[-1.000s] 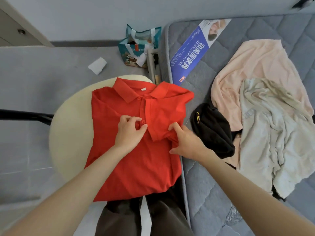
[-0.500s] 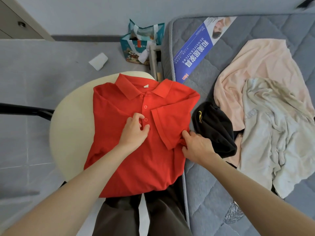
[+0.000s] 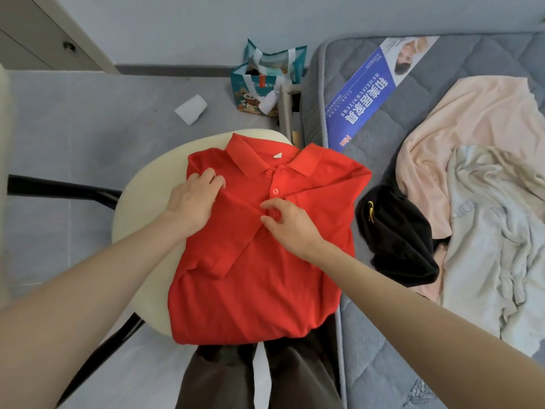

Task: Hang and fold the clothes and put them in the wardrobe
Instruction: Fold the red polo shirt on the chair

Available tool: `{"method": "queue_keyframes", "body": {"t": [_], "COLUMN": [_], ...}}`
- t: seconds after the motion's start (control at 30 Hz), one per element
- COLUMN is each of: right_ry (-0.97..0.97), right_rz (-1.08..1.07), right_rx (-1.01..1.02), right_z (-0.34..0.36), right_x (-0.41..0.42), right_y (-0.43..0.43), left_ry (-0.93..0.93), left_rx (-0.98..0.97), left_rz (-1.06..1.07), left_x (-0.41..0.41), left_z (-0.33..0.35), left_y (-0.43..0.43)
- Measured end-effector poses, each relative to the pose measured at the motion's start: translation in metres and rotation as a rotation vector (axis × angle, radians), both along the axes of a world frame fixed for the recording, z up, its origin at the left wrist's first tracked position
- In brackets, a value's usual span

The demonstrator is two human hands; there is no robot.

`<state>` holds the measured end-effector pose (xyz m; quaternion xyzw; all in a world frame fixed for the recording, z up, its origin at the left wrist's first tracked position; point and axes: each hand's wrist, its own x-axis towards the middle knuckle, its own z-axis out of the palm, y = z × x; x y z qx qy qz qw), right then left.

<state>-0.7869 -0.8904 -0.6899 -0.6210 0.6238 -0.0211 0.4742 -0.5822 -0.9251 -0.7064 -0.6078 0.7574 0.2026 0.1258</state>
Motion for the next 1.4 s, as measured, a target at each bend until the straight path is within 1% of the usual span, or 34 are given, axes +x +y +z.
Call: {"method": "queue_keyframes", "body": {"t": [0.07, 0.13, 0.2, 0.27, 0.37, 0.47, 0.53, 0.57, 0.63, 0.7, 0.73, 0.77, 0.83, 0.9, 0.97, 1.0, 1.07, 1.13, 1.17, 1.23, 1.33, 1.4], "right_ry": [0.012, 0.089, 0.188, 0.206, 0.175, 0.205, 0.227, 0.216, 0.171, 0.191, 0.251, 0.337, 0.503, 0.564, 0.598, 0.642, 0.764, 0.844, 0.853, 0.823, 0.781, 0.78], "right_rz": [-0.048, -0.038, 0.026, 0.041, 0.01, 0.024, 0.044, 0.04, -0.004, -0.048, -0.057, -0.059, -0.03, 0.027, 0.067, 0.085, 0.124, 0.17, 0.189, 0.2, 0.173, 0.169], "right_rx": [0.046, 0.068, 0.056, 0.001, -0.08, -0.045, -0.019, -0.042, -0.161, -0.279, -0.3, -0.279, -0.15, 0.016, 0.103, 0.094, 0.014, -0.046, -0.061, -0.081, -0.12, -0.219], "right_z": [-0.008, -0.015, -0.019, -0.018, -0.014, -0.012, -0.011, -0.009, -0.002, 0.004, 0.006, 0.007, 0.007, 0.005, 0.0, -0.003, -0.009, -0.014, -0.017, -0.018, -0.009, 0.001], "right_x": [0.018, 0.03, 0.039, 0.044, 0.05, 0.051, 0.049, 0.046, 0.034, 0.015, 0.003, -0.008, -0.029, -0.046, -0.059, -0.064, -0.068, -0.068, -0.068, -0.07, -0.074, -0.075], "right_y": [0.001, -0.001, -0.004, -0.009, -0.024, -0.041, -0.045, -0.047, -0.052, -0.058, -0.062, -0.067, -0.076, -0.083, -0.088, -0.089, -0.087, -0.083, -0.08, -0.075, -0.077, -0.085], "left_ry": [-0.053, -0.106, -0.152, -0.166, -0.147, -0.105, -0.094, -0.086, -0.029, 0.062, 0.102, 0.127, 0.117, 0.063, 0.032, 0.026, 0.043, 0.083, 0.092, 0.091, 0.101, 0.107], "left_rx": [0.014, 0.024, 0.033, 0.053, 0.069, 0.094, 0.06, 0.019, -0.062, -0.057, -0.017, 0.031, 0.095, 0.1, 0.076, 0.058, 0.033, 0.058, 0.08, 0.099, 0.061, 0.018], "left_rz": [-0.016, -0.037, -0.024, 0.021, 0.107, 0.148, 0.16, 0.165, 0.146, 0.082, 0.06, 0.051, 0.059, 0.095, 0.134, 0.145, 0.187, 0.275, 0.295, 0.25, 0.213, 0.218], "left_x": [0.007, 0.013, 0.019, 0.027, 0.047, 0.058, 0.057, 0.054, 0.045, 0.035, 0.03, 0.024, 0.013, 0.006, 0.004, 0.005, 0.008, 0.01, 0.01, 0.011, 0.017, 0.023], "left_z": [0.001, 0.0, -0.001, -0.001, -0.002, -0.004, -0.006, -0.006, -0.006, -0.007, -0.007, -0.008, -0.011, -0.016, -0.019, -0.02, -0.021, -0.022, -0.022, -0.023, -0.019, -0.013], "left_y": [-0.006, -0.009, -0.014, -0.021, -0.03, -0.033, -0.032, -0.031, -0.031, -0.035, -0.037, -0.039, -0.043, -0.044, -0.047, -0.047, -0.047, -0.044, -0.042, -0.04, -0.044, -0.05]}}
